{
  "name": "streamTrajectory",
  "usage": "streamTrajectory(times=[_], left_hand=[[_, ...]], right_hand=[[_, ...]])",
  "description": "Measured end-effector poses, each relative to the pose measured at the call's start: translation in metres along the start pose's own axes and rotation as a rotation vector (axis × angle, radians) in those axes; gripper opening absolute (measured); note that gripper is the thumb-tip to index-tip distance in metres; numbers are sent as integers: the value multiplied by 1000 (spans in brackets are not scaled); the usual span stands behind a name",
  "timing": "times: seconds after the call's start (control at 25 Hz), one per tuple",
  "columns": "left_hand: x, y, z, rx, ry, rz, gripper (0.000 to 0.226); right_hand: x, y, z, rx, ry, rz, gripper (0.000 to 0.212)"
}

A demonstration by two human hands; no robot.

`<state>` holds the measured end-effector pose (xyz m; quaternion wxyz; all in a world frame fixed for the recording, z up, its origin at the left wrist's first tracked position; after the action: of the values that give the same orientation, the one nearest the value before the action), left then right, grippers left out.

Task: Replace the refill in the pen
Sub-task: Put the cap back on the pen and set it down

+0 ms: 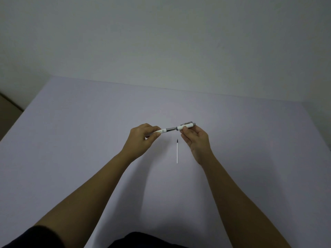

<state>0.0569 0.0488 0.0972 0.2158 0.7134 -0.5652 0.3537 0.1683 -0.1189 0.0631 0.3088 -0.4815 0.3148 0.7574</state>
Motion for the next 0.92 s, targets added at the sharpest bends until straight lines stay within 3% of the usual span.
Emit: streamTrajectory(times=[0.2,0.36,0.92], left_hand=[[4,-1,3,10,5,17,18],[4,-1,1,33,7,23,17],[1,1,20,105,-36,19,17]], right_hand=[[0,2,16,-51,100,10,13],[-3,-1,20,-54,133,40,32],[8,-4,19,-38,168,91,30]])
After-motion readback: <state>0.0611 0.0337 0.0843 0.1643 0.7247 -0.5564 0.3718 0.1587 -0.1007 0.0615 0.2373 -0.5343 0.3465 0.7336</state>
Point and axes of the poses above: each hand's wrist, its own y-axis away from the middle knuckle, its own z-axis out of the palm, x = y × z, the point moved 3 cm from there along -y, towards the middle knuckle, and after that the axes turned 7 degrees about -x, right-handed, at the moved point
